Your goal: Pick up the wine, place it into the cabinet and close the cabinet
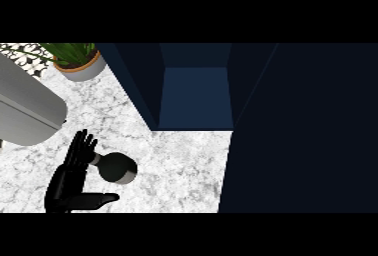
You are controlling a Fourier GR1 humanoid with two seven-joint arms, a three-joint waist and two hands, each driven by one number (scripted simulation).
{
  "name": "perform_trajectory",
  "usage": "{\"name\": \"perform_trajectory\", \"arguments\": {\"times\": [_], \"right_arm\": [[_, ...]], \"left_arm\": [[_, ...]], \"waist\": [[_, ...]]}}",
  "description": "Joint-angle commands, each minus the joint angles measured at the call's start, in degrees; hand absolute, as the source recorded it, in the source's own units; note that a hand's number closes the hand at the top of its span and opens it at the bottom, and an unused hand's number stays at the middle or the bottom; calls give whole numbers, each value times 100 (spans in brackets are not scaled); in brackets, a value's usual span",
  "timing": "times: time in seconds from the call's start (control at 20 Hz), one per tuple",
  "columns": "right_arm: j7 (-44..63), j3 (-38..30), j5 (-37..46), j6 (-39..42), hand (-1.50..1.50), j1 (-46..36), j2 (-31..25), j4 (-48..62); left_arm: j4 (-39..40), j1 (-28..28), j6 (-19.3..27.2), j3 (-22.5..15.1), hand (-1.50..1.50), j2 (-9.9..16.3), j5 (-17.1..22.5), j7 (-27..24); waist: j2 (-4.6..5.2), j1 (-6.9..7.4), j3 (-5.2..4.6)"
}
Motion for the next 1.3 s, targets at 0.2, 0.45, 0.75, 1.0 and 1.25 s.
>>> {"name": "perform_trajectory", "arguments": {"times": [0.2, 0.45, 0.75, 1.0, 1.25], "right_arm": [[-42, -170, -305, 0, -150, -28, 52, -179], [169, 96, -8, -172, -150, -250, 142, -115], [263, 134, -125, -28, -150, 41, 86, -442], [356, -46, -353, 26, -150, 166, 21, -669], [292, -295, -516, 124, -150, 87, -86, -559]], "left_arm": [[1842, -598, -408, 122, -150, -10, -273, -1142], [2443, -757, -629, 210, -150, 72, -287, -1431], [3844, -1425, -1419, 490, -150, 256, -74, -1942], [4106, -1635, -1325, 390, -150, -96, -168, -2316], [4109, -1744, -1216, 343, -150, -59, -235, -2332]], "waist": [[4, -7, -1], [-1, 12, 0], [4, -25, -3], [1, -34, -2], [0, -21, 1]]}}
